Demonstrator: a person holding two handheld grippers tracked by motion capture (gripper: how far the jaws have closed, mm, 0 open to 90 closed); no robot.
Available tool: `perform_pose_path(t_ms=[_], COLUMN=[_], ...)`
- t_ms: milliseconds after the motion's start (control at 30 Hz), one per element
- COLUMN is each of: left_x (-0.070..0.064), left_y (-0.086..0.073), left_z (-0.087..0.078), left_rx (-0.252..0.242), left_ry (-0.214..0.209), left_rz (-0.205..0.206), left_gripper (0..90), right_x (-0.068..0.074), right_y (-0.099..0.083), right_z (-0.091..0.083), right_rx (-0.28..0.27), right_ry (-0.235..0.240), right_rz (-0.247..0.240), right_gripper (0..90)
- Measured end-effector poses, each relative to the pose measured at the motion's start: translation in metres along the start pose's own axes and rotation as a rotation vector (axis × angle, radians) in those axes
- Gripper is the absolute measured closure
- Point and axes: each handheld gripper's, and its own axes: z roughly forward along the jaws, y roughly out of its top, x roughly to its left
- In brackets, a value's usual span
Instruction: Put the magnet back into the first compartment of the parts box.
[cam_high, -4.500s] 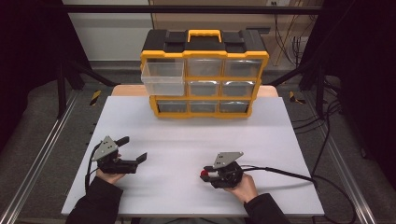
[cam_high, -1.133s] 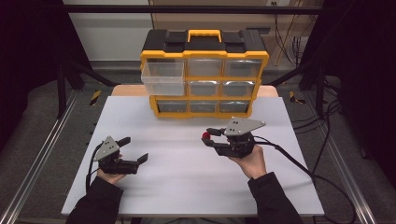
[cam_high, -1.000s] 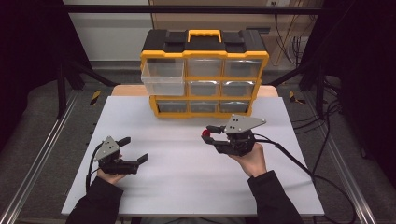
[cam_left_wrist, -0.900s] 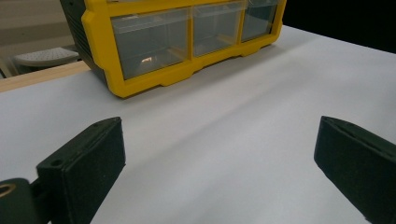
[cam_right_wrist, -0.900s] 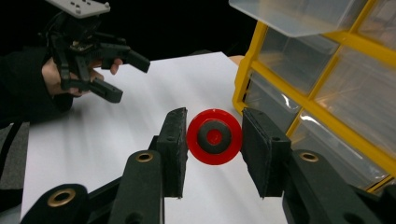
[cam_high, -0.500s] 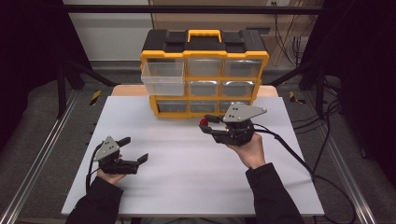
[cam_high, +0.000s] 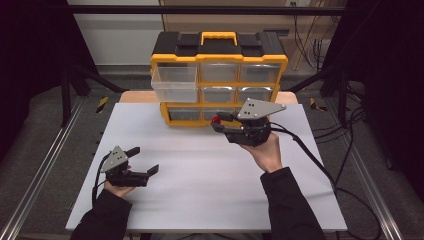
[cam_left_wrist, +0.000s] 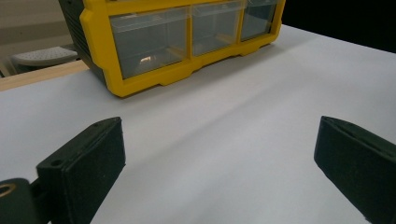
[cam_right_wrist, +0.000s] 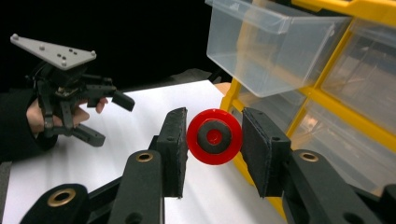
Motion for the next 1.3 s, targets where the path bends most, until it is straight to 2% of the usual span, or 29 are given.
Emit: perform_pose_path(t_ms=[367, 633, 1167, 1300], left_x=[0.0, 0.0, 0.0, 0.0], left_y=[0.0, 0.0, 0.0, 0.0], left_z=[0.0, 0.0, -0.001, 0.0], left_rx=[0.001, 0.001, -0.006, -0.003], left_ry=[0.001, 0.0, 0.0, 0.0], left_rz=[0.0, 0.0, -0.006, -0.003], left_gripper=[1.5, 1.4, 1.4, 1.4], right_x=[-0.006, -0.012, -0.024, -0.027], right_y=[0.019, 0.029, 0.053, 0.057], right_z=[0.003, 0.009, 0.021, 0.024], right_rx=[-0.032, -0.029, -0.059, -0.048], right_ry=[-0.011, -0.029, -0.04, -0.048], right_rz=[0.003, -0.004, 0.005, 0.002], right_gripper=[61.5, 61.5, 61.5, 61.5])
